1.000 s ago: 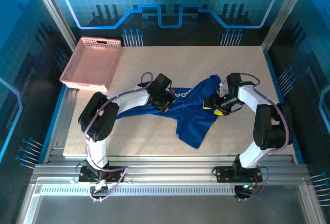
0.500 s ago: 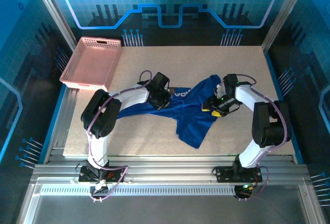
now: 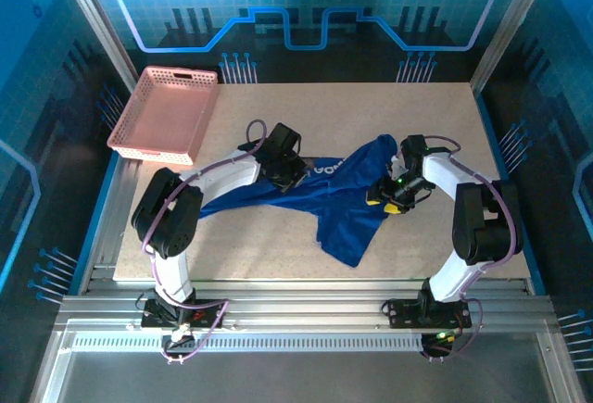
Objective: Fold and stack the t-shirts
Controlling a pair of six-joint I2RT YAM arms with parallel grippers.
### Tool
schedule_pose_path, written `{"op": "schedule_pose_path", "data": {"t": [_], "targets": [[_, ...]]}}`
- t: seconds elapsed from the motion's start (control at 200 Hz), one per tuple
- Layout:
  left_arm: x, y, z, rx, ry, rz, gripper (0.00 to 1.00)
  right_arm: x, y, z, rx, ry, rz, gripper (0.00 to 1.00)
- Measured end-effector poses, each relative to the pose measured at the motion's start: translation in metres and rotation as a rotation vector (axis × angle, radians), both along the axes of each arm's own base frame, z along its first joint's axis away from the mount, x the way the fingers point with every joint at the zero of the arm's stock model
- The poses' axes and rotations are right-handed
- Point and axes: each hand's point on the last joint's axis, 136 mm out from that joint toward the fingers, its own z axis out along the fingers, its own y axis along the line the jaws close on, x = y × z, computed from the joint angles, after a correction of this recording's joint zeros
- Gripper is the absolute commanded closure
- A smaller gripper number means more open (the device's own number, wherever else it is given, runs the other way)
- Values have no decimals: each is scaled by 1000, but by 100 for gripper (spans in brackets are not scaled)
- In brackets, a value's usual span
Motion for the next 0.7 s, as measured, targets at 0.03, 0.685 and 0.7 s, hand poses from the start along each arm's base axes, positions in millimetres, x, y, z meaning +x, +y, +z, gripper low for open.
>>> {"op": "schedule_pose_path", "data": {"t": [0.03, 0.685, 0.7], "targets": [[-1, 0, -1, 1, 1, -3, 100, 1, 0, 0, 0, -1, -5, 44], [-8, 11, 7, -6, -12, 2, 100, 6, -8, -16, -55, 29, -47, 64], [-8, 11, 7, -6, -14, 1, 100, 6, -9, -16, -57, 29, -46, 66]]}}
